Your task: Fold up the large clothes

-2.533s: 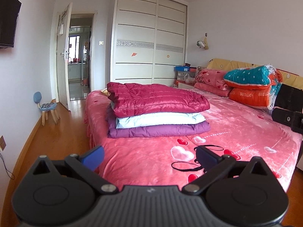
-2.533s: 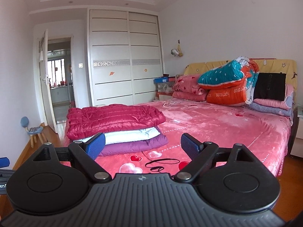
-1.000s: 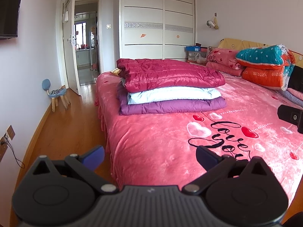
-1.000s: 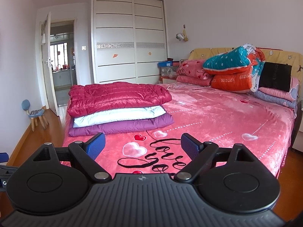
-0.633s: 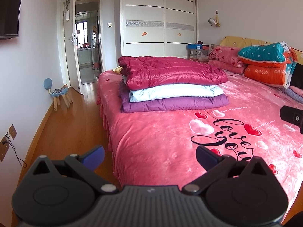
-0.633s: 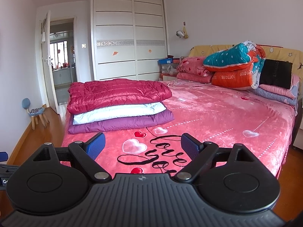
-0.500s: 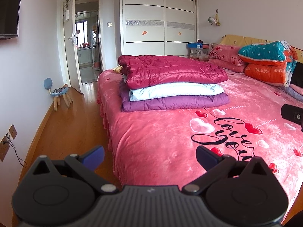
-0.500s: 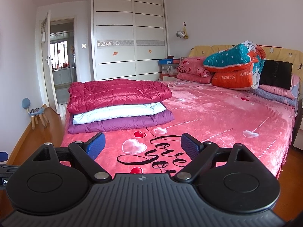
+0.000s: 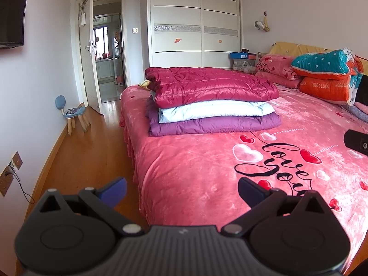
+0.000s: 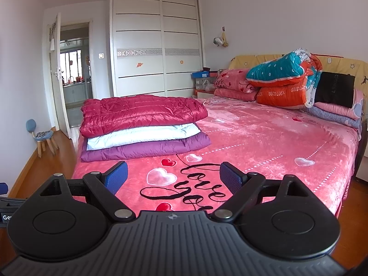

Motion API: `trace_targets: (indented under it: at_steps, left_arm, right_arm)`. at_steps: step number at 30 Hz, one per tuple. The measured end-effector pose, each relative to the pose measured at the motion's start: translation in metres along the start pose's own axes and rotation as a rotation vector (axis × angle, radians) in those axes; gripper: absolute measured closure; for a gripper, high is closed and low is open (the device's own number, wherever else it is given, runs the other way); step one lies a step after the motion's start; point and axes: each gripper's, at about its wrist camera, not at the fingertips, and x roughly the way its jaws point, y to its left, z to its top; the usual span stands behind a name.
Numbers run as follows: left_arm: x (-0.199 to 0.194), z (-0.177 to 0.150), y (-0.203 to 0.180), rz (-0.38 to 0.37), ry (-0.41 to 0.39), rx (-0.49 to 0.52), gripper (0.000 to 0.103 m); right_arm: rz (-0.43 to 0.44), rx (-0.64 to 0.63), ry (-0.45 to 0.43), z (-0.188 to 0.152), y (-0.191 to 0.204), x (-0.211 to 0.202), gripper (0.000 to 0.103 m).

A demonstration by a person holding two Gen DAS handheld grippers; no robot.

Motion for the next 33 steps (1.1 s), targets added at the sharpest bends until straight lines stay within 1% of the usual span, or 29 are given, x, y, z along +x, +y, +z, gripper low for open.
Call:
trace_targets:
  at_steps: [10,16,21,30,33]
  left_arm:
    - [0.008,-0.003,-0.005,0.0,0.01,0.006,0.001]
    - [0.011,-0.005,-0.01,0.005,0.01,0.027,0.001]
    - [0.015,-0.006,-0.011,0.0,0.01,0.016,0.001]
    - [0.024,-0.008,-0.022,-0.035,0.003,0.032,0.001]
    - [0.03,-0.007,-0.024,-0.057,0.007,0.019,0.001]
  right_arm:
    - [-0.001,0.019,0.015,-0.003,-0.001,0.012,0.0]
    - [-0.003,0.023,0.023,-0.006,-0.001,0.019,0.0]
    - [-0.003,0.02,0.027,-0.007,0.0,0.025,0.0]
    - [0.0,0.025,0.043,-0.011,-0.004,0.038,0.0]
    - [0.006,0.026,0.037,-0.011,-0.006,0.041,0.0]
